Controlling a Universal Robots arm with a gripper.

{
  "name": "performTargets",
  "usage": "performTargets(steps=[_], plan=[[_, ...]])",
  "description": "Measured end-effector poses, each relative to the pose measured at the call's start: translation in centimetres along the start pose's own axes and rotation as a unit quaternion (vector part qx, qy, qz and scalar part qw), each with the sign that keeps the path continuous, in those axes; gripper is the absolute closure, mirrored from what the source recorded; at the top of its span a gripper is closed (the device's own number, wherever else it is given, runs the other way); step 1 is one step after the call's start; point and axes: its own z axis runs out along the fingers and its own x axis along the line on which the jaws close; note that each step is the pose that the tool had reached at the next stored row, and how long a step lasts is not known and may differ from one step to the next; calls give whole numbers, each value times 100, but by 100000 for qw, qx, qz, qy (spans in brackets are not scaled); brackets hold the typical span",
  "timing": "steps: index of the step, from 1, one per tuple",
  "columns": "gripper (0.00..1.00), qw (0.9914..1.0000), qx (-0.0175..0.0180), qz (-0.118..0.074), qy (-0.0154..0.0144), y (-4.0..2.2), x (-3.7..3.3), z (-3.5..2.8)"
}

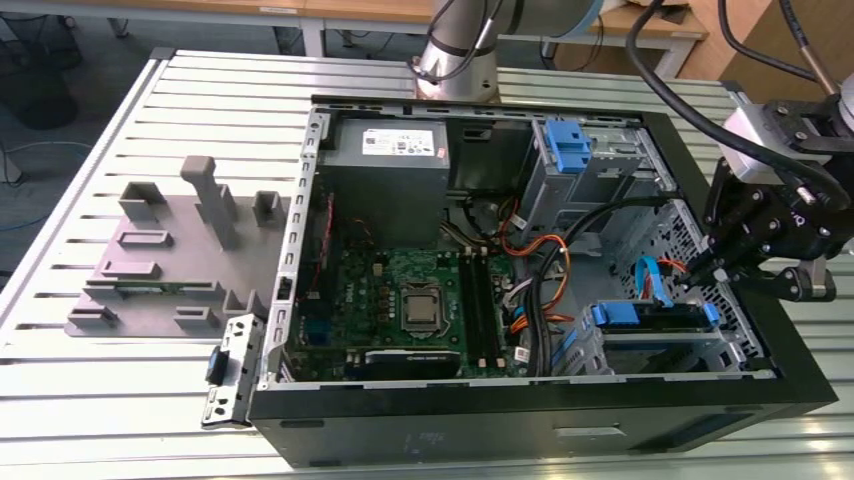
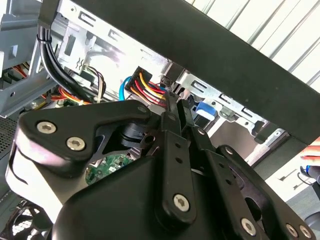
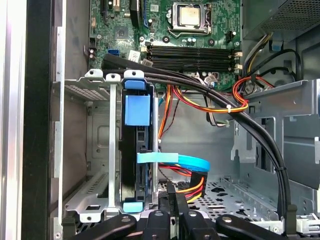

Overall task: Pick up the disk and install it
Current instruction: 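Insert the second disk wire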

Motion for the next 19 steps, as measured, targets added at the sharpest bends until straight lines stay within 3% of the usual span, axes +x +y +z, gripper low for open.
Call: performTargets(steps=[11, 19], plan=[[84, 100000, 36, 4, 6, 5, 6, -1], [84, 100000, 170, -68, -45, 21, 139, -12]])
